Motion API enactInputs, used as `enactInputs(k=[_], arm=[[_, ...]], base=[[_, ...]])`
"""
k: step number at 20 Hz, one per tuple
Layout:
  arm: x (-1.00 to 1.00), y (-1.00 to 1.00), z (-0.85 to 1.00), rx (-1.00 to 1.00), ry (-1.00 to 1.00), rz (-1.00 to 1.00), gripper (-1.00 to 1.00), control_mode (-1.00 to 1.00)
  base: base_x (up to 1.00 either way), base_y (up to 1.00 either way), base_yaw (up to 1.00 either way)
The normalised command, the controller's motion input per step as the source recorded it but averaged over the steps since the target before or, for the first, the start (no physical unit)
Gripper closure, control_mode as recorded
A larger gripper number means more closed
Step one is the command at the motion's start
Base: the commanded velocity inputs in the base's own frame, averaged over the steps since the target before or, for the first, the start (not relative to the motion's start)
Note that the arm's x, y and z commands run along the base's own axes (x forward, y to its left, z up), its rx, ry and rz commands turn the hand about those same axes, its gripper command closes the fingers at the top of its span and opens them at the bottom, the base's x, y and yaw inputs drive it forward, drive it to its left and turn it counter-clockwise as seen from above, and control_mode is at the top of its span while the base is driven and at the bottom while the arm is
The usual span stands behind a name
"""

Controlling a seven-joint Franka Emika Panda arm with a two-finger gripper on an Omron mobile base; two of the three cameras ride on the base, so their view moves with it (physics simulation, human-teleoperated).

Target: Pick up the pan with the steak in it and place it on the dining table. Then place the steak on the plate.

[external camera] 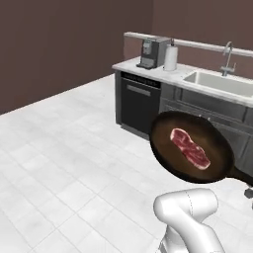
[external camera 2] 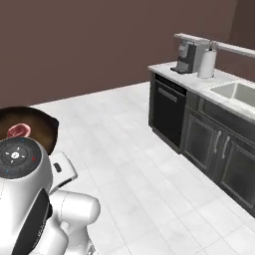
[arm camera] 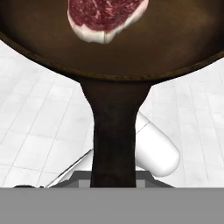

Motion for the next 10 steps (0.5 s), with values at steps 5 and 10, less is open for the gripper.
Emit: enactInputs(k=[5, 10], arm=[[0.00, 0.00, 0.00, 0.00, 0.00, 0.00, 1.00, 1.00], [0.00, 0.00, 0.00, 0.00, 0.00, 0.00, 1.00, 1.00]], base=[[-0.03, 0.00, 0.50], [-0.04, 0.00, 0.50]])
